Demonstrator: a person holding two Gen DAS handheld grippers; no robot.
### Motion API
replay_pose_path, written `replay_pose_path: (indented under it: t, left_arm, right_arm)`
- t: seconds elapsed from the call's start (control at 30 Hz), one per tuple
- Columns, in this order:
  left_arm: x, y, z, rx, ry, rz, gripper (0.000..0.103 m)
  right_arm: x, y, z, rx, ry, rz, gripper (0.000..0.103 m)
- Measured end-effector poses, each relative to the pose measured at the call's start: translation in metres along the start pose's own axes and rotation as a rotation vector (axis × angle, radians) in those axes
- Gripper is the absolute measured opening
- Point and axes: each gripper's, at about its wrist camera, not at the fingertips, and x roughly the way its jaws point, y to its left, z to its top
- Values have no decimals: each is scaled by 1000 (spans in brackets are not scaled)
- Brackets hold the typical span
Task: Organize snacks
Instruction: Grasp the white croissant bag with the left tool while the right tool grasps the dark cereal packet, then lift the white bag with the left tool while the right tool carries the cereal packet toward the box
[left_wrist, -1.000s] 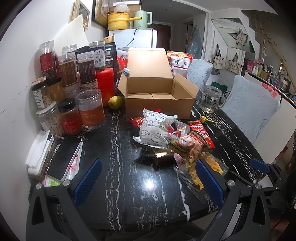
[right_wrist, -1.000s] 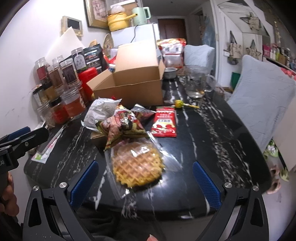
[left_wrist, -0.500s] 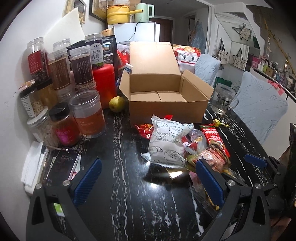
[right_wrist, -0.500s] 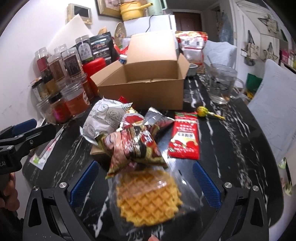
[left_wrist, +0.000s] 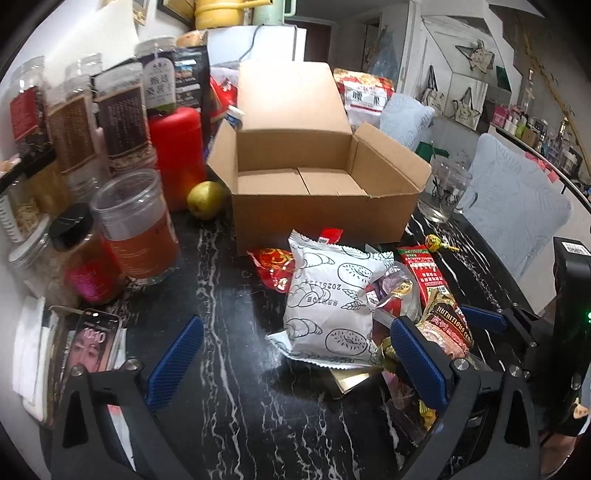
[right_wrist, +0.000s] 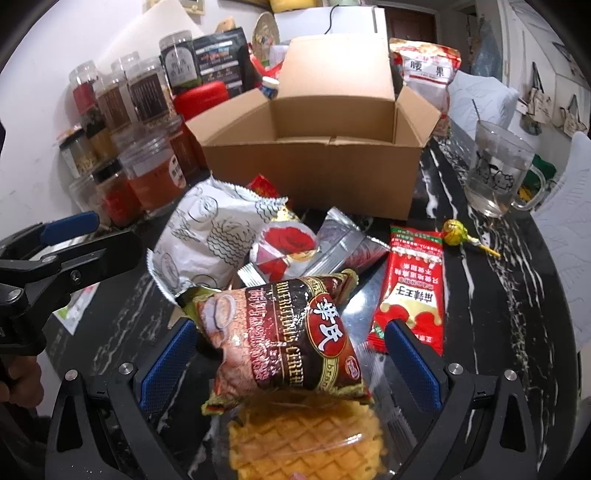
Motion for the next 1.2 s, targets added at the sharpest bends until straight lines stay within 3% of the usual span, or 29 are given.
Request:
replay_pose_path:
  t: [0.03, 0.1, 0.3, 0.83, 1.07, 1.1, 1.2]
  left_arm:
    - [3, -1, 0, 1, 6, -2, 103]
    - [11, -2, 1, 3, 24, -6, 103]
    - [28, -6, 1, 6, 51, -27, 103]
    - [58, -11, 1, -7, 103, -76, 102]
    - [63, -7, -1, -19, 89, -51, 71]
    - [61, -6, -1, -25, 81, -78, 61]
    - [59, -4, 0, -29, 75, -67, 59]
  right_arm:
    - [0, -1, -1, 2, -1, 15, 99]
    - [-1, -3, -1, 14, -3, 56, 81]
    - [-10, -12, -1, 53, -21, 79, 59]
    - [-20, -29, -4, 119, -47, 57, 56]
    - [-21, -30, -5, 129, -47, 62, 56]
    - [-21, -31, -5, 130, -47, 64, 56]
    - [-21, -30, -5, 128, -48, 64, 56]
